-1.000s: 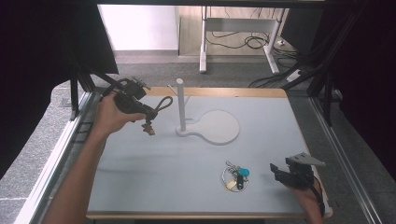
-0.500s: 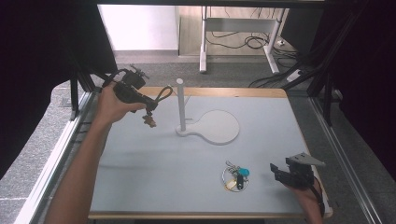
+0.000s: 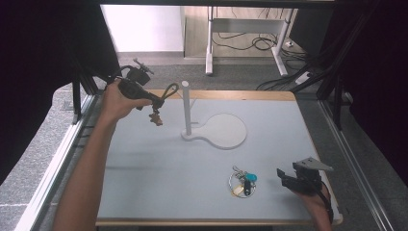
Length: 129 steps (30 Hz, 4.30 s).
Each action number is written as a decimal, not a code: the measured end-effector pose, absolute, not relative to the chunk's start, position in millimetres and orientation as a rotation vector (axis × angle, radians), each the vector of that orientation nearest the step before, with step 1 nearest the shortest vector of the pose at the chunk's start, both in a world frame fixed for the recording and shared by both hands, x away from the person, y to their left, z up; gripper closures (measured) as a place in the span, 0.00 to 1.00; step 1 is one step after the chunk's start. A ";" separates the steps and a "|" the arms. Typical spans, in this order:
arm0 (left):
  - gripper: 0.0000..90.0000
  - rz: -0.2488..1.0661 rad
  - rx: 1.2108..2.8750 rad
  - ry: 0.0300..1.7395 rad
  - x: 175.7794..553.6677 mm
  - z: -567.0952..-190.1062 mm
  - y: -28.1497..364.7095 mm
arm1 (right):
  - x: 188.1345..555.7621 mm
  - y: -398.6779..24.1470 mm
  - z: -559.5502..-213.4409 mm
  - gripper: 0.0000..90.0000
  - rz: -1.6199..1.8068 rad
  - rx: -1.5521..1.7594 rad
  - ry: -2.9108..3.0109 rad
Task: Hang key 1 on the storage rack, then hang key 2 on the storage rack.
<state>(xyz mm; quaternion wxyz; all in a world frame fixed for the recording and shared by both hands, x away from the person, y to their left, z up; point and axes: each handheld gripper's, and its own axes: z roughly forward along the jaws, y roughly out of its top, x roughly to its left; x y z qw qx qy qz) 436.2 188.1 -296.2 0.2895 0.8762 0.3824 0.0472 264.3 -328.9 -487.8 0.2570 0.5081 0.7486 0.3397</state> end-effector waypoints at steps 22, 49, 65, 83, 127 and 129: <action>0.74 0.091 2.313 1.075 460.8 -310.0 190.4 | 266.8 -330.1 -490.6 0.36 0.916 1.394 2.040; 0.74 0.005 2.334 1.040 470.0 -335.2 180.1 | 267.2 -331.6 -491.5 0.36 0.906 1.406 2.037; 0.71 0.021 2.389 1.014 463.5 -348.2 166.8 | 268.4 -329.6 -494.1 0.36 0.902 1.408 2.042; 0.53 0.148 2.337 0.954 406.8 -353.1 188.0 | 262.9 -323.5 -483.4 0.35 0.936 1.333 2.050; 0.47 0.142 2.399 0.920 306.9 -473.9 215.2 | 278.8 -274.4 -415.9 0.56 0.808 0.914 2.639; 0.46 0.134 2.401 0.920 307.1 -475.2 216.1 | 278.3 -273.4 -413.9 0.57 0.796 0.914 2.652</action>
